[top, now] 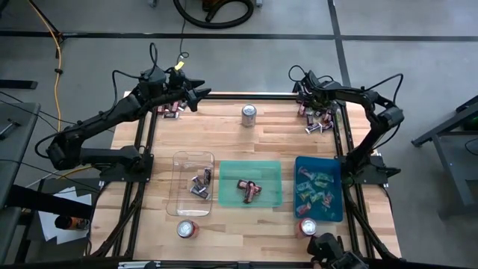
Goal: Organize candy in baskets
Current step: Put the green gummy into the blue bin
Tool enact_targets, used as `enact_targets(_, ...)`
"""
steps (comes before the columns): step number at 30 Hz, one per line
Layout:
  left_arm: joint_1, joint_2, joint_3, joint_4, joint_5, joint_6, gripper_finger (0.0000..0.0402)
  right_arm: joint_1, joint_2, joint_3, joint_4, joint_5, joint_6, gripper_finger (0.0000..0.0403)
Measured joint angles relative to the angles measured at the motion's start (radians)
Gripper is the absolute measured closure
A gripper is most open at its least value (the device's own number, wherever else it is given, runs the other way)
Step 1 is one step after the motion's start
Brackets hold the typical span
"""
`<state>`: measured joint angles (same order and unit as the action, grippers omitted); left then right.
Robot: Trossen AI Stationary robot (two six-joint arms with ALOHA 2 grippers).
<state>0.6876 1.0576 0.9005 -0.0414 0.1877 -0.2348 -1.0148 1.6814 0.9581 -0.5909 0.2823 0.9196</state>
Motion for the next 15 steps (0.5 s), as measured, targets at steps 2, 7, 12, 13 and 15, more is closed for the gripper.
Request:
enact_targets(2,0.000,0.000,0.000,0.000,0.000,0.000,0.0149,0.010,0.014,0.000,-0.002,0.031,0.006,0.0227)
enact_targets(7,-0.002,0.000,0.000,-0.001,0.002,-0.001,0.0149,0.043,0.039,0.001,-0.022,0.061,-0.027,0.0287)
enact_targets(12,-0.002,0.000,0.000,-0.002,0.003,-0.001,0.0149,0.049,0.026,0.001,-0.034,0.070,-0.044,0.0383)
enact_targets(13,-0.002,0.000,0.000,-0.002,0.003,-0.001,0.0149,0.053,0.014,0.001,-0.033,0.079,-0.059,0.0391)
enact_targets(15,-0.002,-0.002,0.000,-0.002,0.004,0.000,0.0149,0.056,-0.018,0.001,-0.033,0.092,-0.073,0.0387)
